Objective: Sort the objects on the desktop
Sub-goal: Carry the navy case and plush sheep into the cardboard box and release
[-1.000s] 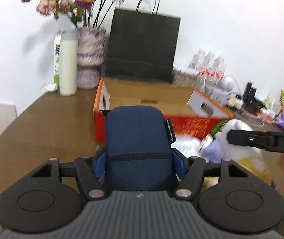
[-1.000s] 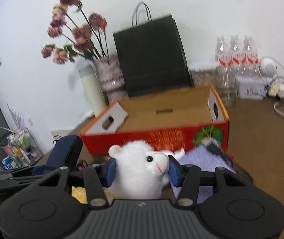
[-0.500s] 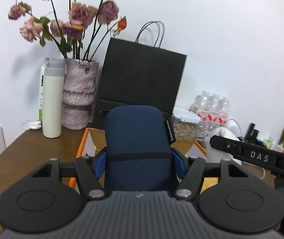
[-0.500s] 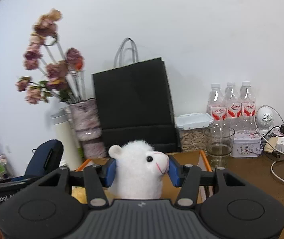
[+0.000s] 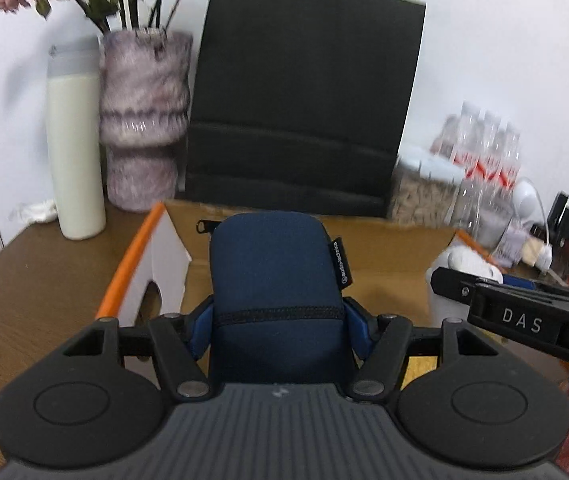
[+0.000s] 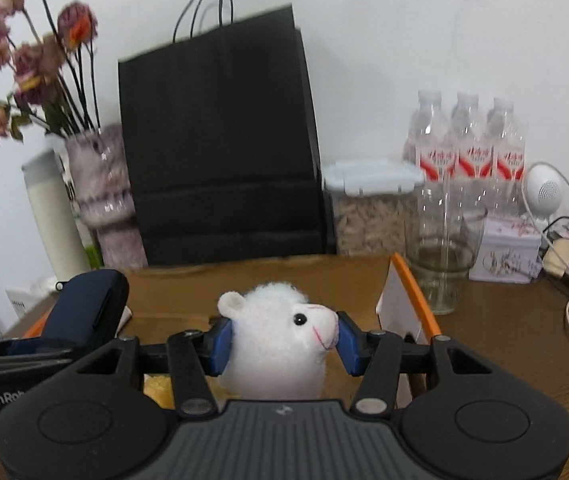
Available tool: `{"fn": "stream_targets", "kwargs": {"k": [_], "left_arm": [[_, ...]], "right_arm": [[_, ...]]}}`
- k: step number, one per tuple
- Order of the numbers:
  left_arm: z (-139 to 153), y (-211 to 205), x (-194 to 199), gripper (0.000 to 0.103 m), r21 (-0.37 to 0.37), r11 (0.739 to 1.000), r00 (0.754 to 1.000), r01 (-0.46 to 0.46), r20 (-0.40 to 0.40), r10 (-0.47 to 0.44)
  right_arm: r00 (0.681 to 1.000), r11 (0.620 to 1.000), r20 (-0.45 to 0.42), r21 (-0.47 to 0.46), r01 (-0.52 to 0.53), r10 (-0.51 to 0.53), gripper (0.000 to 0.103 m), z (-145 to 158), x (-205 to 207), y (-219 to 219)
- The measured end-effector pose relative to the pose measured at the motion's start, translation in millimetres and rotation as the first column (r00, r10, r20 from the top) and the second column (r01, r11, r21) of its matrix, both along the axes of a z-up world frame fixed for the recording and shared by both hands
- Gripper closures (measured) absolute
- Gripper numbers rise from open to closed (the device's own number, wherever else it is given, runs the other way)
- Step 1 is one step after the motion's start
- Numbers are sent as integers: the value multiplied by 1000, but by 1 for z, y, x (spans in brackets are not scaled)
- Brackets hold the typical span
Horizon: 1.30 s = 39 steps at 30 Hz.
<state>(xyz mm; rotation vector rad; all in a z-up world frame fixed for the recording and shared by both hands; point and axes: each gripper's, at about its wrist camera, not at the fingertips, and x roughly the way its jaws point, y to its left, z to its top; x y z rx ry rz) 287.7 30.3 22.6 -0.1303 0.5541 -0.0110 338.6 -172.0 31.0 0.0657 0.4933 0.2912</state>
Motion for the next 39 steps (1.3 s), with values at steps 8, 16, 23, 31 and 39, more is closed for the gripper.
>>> {"fn": "stream_targets", "kwargs": {"k": [8,16,23,31,39], "left_arm": [[-9,-1,1,37,14,1000,999,-3,-34,3],[-18,-4,4,35,30,1000,996,2,-84,0],[-10,-4,-2,0,59,998,998,-19,-56,22],[-1,1,-13,0,49,997,998,-53,-39,55],[20,6,-46,0,46,997,997,-58,46,55]], "right_arm": [[1000,999,-9,-47,-8,8,51,-6,-7,5],[999,997,-53,-75,0,-4,43,-11,-3,8],[996,992,-72,-122,38,-47,12,-11,-4,10],[990,997,-129,-61,41,-48,0,-1,-5,-1],[998,1000,-69,29,-5,7,0,29,-29,-17]]}}
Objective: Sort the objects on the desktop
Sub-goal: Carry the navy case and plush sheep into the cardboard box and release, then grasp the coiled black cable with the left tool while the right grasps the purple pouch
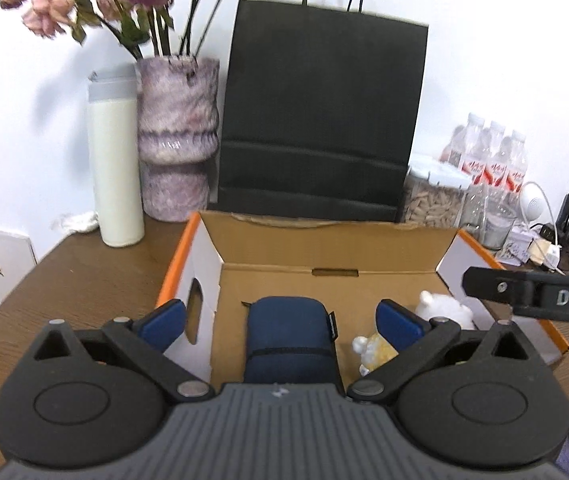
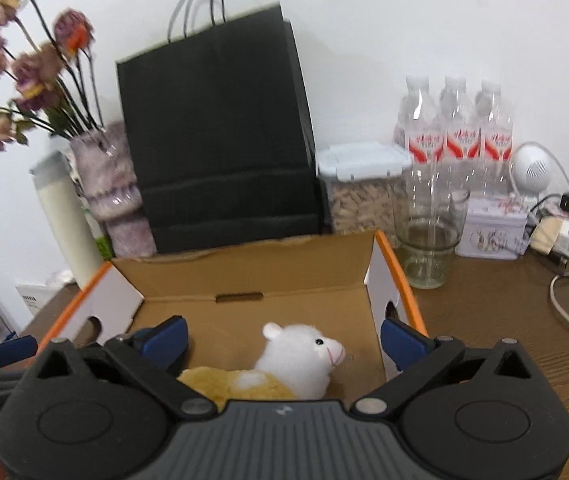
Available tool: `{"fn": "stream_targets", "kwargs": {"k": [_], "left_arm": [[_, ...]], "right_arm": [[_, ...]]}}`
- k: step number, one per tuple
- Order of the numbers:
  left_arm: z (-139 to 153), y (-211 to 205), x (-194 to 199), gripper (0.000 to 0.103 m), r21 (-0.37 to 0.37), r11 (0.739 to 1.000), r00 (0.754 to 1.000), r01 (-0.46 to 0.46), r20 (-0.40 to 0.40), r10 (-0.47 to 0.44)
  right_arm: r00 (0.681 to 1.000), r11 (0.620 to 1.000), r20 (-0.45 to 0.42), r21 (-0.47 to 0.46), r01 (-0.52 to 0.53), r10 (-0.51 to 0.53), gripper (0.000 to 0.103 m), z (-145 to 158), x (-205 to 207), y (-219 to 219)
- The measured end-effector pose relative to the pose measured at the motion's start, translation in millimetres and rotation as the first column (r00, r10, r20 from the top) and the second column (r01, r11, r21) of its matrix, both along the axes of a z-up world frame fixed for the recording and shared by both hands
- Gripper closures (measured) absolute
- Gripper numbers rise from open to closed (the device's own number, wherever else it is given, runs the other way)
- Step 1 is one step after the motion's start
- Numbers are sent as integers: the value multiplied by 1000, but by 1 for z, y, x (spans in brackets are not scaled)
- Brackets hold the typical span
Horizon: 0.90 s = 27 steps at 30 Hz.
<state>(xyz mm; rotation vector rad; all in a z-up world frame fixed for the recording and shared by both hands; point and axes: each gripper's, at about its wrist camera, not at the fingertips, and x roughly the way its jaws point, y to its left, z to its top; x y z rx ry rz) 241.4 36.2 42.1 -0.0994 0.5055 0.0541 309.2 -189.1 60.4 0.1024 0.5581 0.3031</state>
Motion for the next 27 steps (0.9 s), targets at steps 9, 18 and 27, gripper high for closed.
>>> {"fn": "stream_targets", "kwargs": {"k": [9,18,27], "left_arm": [[7,6,-49,0,39,999,999,-1,42,0],[-9,19,-98,0,73,997,1000,5,-16,-4],[-39,12,-130,0,137,989,995,58,-86,-47]], "right_arm": [[998,1000,69,-18,-8,9,0,11,-48,-22],[997,995,69,-98,-27,34,0,-12,-106,-51],[995,980,10,-175,-92,95,0,-45,-156,-56]]}}
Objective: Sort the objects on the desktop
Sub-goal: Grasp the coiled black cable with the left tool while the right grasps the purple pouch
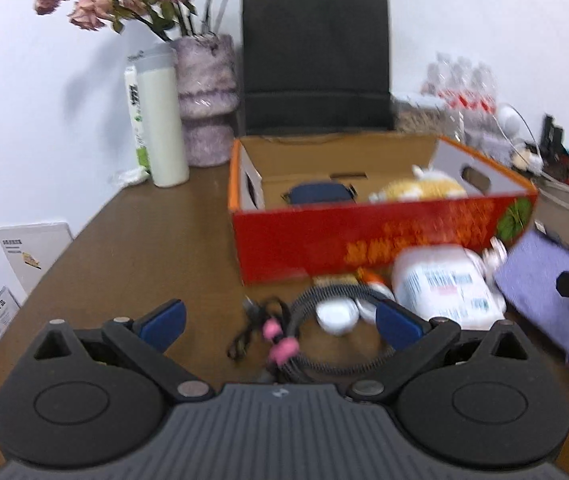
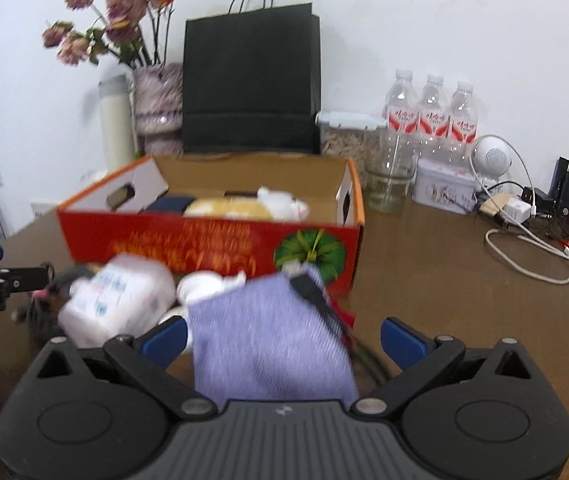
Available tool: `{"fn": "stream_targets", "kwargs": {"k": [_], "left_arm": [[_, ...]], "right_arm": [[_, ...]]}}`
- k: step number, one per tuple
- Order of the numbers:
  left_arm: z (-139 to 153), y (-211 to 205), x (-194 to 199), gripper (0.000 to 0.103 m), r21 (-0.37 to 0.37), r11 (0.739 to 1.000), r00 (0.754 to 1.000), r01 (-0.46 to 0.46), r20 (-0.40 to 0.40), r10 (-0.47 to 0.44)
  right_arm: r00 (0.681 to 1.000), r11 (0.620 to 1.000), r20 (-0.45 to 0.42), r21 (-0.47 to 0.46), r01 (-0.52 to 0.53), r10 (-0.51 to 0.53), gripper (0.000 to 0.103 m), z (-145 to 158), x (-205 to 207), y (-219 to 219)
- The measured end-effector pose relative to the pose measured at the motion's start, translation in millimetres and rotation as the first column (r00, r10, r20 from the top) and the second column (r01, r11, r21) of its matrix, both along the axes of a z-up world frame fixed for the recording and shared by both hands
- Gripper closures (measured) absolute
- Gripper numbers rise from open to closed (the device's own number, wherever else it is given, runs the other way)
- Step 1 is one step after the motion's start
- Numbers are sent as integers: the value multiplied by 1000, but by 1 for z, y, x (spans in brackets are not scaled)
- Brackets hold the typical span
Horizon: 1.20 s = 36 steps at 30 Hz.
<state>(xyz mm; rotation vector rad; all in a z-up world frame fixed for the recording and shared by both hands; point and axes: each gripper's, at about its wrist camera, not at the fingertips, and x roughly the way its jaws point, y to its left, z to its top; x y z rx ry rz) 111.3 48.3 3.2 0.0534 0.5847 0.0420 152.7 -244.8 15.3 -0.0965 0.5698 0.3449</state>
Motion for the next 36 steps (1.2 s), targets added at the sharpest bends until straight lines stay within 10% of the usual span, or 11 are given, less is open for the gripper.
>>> {"fn": "stream_targets", "kwargs": {"k": [27,36], "left_arm": [[-27,-26,33,0,90,979,979,182,-106,-172],[-33,-8,42,0,-73,987,981,146,-116,-154]], "right_arm": [[997,994,-59,-102,-50,44,0,-27,0,21],[997,997,-68,-70,-36,32,19,-27,1,18]]}}
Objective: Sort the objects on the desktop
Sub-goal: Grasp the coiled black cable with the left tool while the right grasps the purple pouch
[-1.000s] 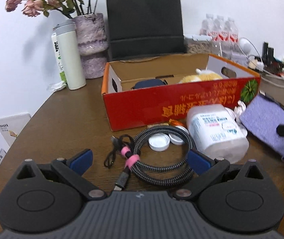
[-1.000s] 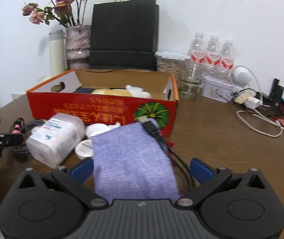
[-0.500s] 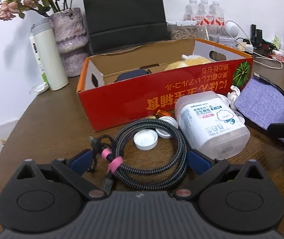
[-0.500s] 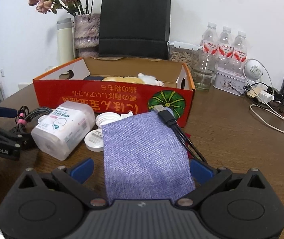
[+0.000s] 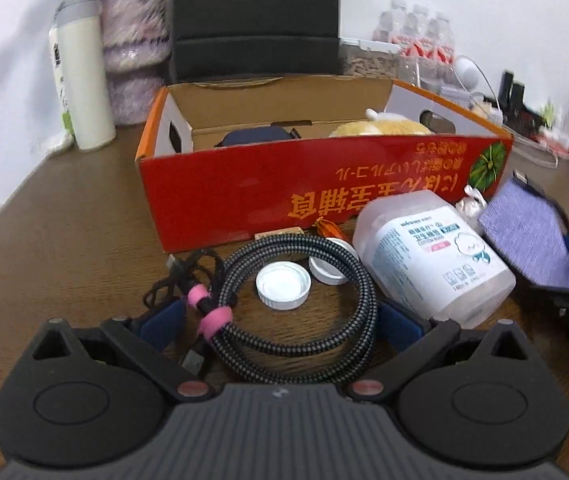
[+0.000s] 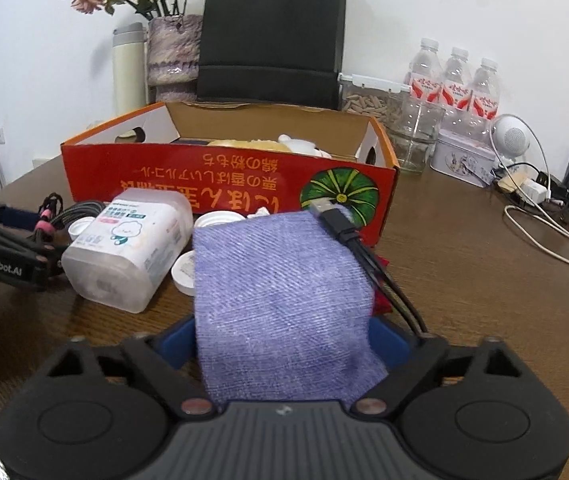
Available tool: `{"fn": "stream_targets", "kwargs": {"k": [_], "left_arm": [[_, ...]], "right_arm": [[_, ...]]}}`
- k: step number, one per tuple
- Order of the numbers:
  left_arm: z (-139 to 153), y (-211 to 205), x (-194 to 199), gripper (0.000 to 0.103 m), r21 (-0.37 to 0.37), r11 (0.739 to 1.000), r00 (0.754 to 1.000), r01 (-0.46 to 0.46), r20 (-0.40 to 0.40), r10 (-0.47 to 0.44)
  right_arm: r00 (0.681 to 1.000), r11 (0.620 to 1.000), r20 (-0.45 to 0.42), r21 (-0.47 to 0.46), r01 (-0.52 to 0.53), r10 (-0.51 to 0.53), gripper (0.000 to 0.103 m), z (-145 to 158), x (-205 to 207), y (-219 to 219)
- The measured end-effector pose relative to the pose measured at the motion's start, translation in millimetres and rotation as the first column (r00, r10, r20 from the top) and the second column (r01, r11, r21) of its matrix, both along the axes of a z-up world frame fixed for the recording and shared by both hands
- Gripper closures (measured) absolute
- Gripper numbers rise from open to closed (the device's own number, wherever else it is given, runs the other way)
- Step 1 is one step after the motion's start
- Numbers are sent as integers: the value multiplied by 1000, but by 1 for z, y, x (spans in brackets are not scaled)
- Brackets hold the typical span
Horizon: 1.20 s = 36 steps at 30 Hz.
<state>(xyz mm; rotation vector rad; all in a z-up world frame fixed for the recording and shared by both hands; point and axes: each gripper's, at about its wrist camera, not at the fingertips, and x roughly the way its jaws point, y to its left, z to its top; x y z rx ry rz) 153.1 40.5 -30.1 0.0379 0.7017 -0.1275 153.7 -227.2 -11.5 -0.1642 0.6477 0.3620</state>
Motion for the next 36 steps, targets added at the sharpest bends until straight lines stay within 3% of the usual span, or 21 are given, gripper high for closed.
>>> {"fn": "stream_targets", "kwargs": {"k": [7,11,17,36], "left_arm": [[1,-4,-3,0,21,1000,1000,-2,2,1],[2,-7,-8,8,25,1000,1000,9,16,-9],[3,-13,-20,9,31,999,999,-16,30,15],[23,-10,-63,11,-34,998,984,-56,165,61]], "right_arm": [[1000,1000,16,17,-17,16,44,2,-4,-1],[999,999,31,38,-25,23,63,4,-7,-2],[997,997,64,61,-38,34,86,8,-15,-4],[988,975,152,213,-67,35,89,29,-35,-17]]}}
